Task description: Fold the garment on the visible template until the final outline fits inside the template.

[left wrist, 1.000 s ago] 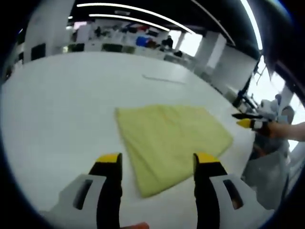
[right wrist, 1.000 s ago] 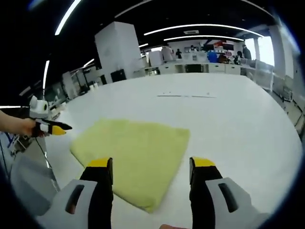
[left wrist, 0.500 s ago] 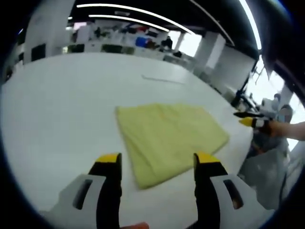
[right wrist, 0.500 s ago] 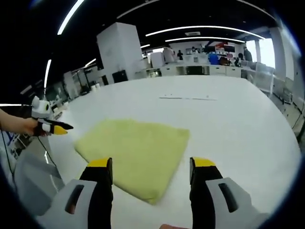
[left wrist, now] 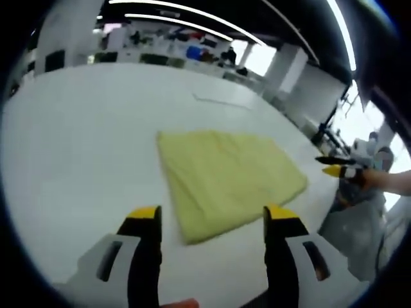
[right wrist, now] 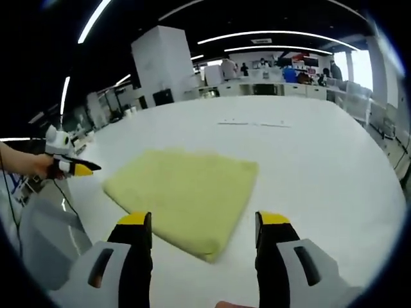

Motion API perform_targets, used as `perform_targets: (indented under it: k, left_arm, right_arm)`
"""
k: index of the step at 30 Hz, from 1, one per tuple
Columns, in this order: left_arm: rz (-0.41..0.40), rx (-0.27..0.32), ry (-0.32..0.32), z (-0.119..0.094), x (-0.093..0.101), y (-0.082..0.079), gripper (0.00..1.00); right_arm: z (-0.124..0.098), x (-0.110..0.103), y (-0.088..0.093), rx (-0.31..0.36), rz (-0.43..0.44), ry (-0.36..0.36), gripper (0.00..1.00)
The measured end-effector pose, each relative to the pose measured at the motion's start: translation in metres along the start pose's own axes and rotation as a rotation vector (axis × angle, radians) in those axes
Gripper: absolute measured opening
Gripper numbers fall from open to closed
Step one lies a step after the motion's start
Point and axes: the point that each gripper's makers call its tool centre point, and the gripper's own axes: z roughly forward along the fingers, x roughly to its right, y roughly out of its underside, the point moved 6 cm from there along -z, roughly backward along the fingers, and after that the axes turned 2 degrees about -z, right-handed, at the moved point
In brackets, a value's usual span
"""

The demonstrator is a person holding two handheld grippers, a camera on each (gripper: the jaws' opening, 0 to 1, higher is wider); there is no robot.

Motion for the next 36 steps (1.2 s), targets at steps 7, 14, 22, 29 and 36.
perform_targets:
  k: [7, 14, 22, 29, 36]
  left_arm:
    - [-0.030, -0.054, 0.007, 0.011, -0.005, 0.018, 0.60]
    - [-0.077, -0.061, -0.003, 0.021, -0.009, 0.022, 0.58]
    - [-0.076, -0.071, -0.017, 0.030, -0.011, 0.024, 0.49]
    - [-0.070, -0.128, -0.035, 0.028, -0.011, 0.032, 0.25]
    - [-0.170, -0.117, -0.064, 0.025, -0.021, 0.036, 0.08]
  right_arm:
    - [0.009, -0.002, 0.020, -0.057, 0.013, -0.026, 0.64]
    - [0.020, 0.002, 0.041, -0.115, -0.001, -0.027, 0.60]
    - [0.027, 0.004, 0.057, -0.152, -0.009, -0.007, 0.49]
    - [0.026, 0.007, 0.060, -0.141, -0.105, -0.005, 0.25]
    - [0.022, 0.009, 0.056, -0.148, -0.192, -0.006, 0.04]
